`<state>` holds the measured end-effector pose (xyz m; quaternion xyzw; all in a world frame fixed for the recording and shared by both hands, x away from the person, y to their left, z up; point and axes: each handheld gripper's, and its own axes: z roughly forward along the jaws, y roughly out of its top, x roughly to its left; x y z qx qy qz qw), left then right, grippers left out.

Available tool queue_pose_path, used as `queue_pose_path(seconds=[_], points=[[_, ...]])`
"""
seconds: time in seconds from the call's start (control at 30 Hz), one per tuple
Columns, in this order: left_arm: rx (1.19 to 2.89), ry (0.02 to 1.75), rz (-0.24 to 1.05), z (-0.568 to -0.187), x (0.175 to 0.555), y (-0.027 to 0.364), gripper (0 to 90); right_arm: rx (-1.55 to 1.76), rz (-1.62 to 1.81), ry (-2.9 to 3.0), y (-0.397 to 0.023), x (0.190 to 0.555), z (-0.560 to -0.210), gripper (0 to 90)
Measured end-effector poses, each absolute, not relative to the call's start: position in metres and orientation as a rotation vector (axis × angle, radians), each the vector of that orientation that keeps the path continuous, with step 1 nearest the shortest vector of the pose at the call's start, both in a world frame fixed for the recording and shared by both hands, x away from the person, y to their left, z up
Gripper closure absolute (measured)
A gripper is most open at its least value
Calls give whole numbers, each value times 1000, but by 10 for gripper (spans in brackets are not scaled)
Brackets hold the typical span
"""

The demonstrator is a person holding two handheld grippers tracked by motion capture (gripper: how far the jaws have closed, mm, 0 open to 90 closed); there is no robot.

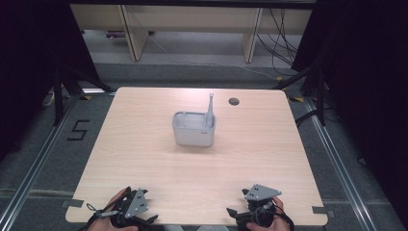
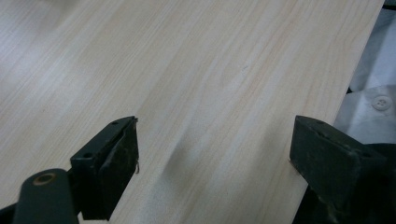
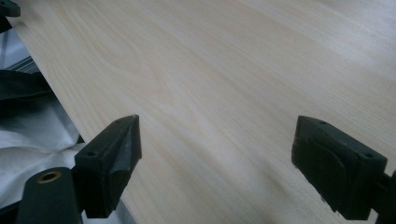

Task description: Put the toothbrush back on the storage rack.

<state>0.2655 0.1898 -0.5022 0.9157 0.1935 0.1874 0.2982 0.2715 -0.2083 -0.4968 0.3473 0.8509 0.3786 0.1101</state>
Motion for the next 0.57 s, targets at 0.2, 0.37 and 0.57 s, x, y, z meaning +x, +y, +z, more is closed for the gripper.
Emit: queue_pose_path(seconds=[0.2, 0.37, 0.57], points=[[2433, 513, 497, -502, 266, 190, 153, 993, 1113, 2498, -208, 272, -498, 166], [2433, 514, 498, -502, 266, 190, 153, 1019, 1109, 2504, -208, 272, -497, 166], [2433, 514, 498, -502, 266, 190, 153, 1018, 1112, 2494, -209, 272, -497, 166]])
